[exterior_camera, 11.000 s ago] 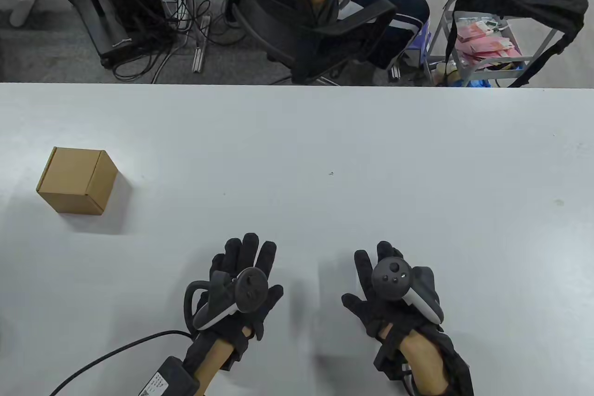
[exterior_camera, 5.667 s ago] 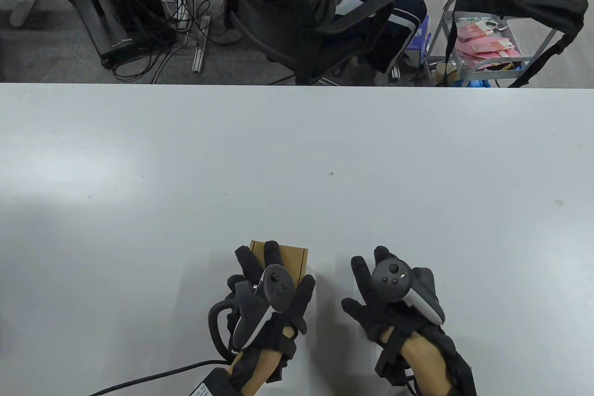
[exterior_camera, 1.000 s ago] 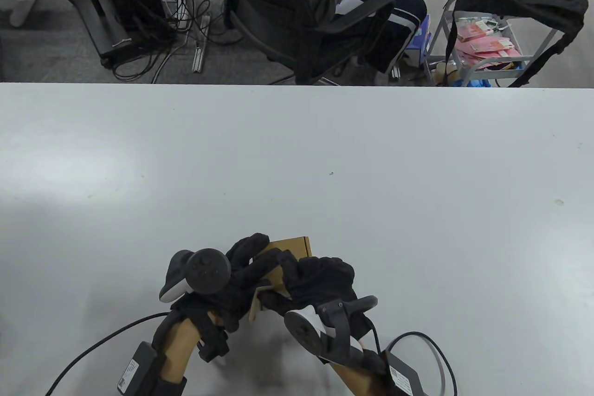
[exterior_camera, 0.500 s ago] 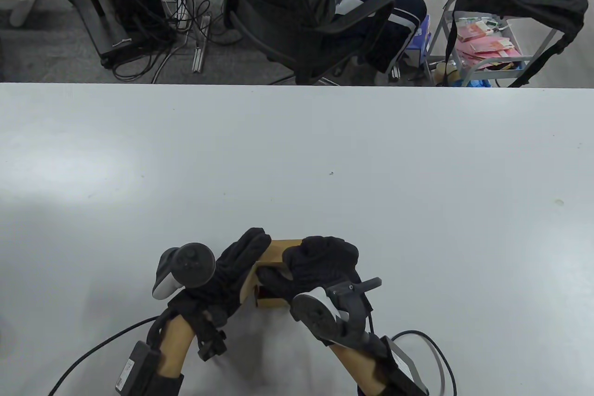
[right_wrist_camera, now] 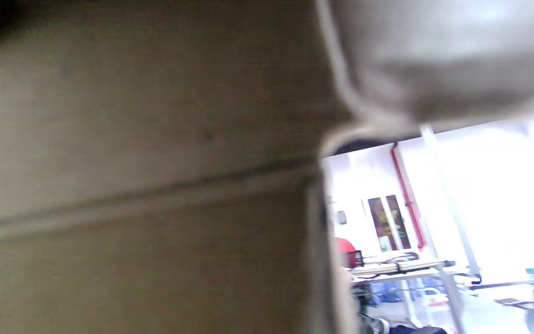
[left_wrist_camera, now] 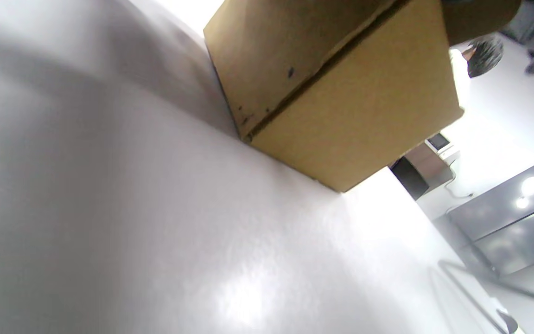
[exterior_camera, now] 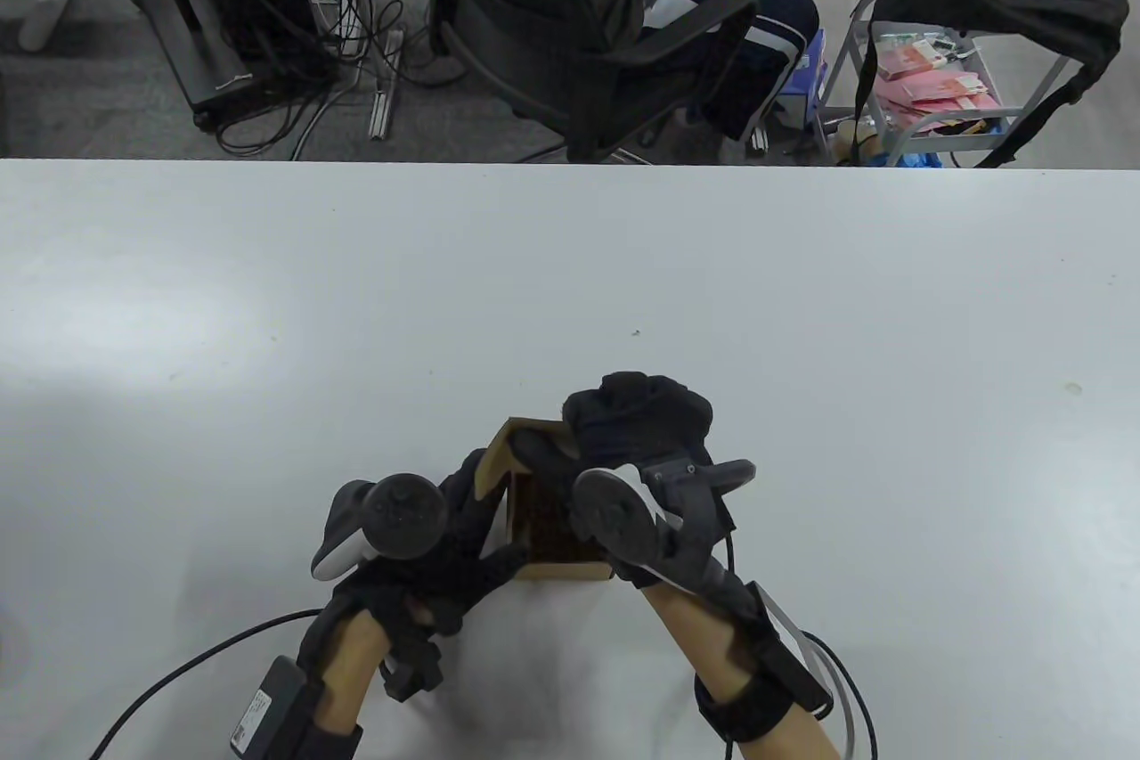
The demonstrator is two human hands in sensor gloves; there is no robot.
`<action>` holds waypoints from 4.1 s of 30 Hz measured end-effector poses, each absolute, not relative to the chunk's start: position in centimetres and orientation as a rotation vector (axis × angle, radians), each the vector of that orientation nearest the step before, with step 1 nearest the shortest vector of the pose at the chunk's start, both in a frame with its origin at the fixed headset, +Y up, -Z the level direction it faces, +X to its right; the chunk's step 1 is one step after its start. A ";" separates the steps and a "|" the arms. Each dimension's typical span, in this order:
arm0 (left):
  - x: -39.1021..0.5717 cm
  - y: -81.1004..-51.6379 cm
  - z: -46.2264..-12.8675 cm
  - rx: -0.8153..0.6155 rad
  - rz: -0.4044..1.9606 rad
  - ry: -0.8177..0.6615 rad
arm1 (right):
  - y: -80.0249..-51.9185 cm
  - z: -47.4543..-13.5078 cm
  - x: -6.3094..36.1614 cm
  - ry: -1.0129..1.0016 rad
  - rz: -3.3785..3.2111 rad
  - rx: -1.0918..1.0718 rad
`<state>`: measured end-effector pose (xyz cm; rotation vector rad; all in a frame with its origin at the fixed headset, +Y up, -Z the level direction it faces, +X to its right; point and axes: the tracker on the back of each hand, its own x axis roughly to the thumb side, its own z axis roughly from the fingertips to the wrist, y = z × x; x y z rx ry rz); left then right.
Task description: Fully disassemble small mailer box
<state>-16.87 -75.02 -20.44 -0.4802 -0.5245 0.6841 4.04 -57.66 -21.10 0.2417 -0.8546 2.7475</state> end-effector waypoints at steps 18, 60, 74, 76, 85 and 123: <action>-17.2 -75.0 -20.4 -0.500 0.645 -0.485 | -55.5 -26.0 0.8 -0.838 3.195 0.061; -16.8 -75.1 -20.2 -0.549 0.630 -0.470 | -66.4 -28.9 2.5 0.809 3.169 0.085; -16.7 -75.1 -20.2 -0.550 0.622 -0.468 | -68.6 -23.1 8.9 0.437 2.689 -0.050; -16.7 -75.1 -20.2 -0.550 0.620 -0.467 | -69.4 -22.0 9.0 0.484 2.637 -0.097; -16.7 -75.1 -20.2 -0.555 0.623 -0.466 | -72.4 -20.9 9.7 0.525 2.399 -0.109; -16.6 -75.1 -20.2 -0.566 0.617 -0.462 | -69.6 -19.4 12.3 0.207 2.553 0.102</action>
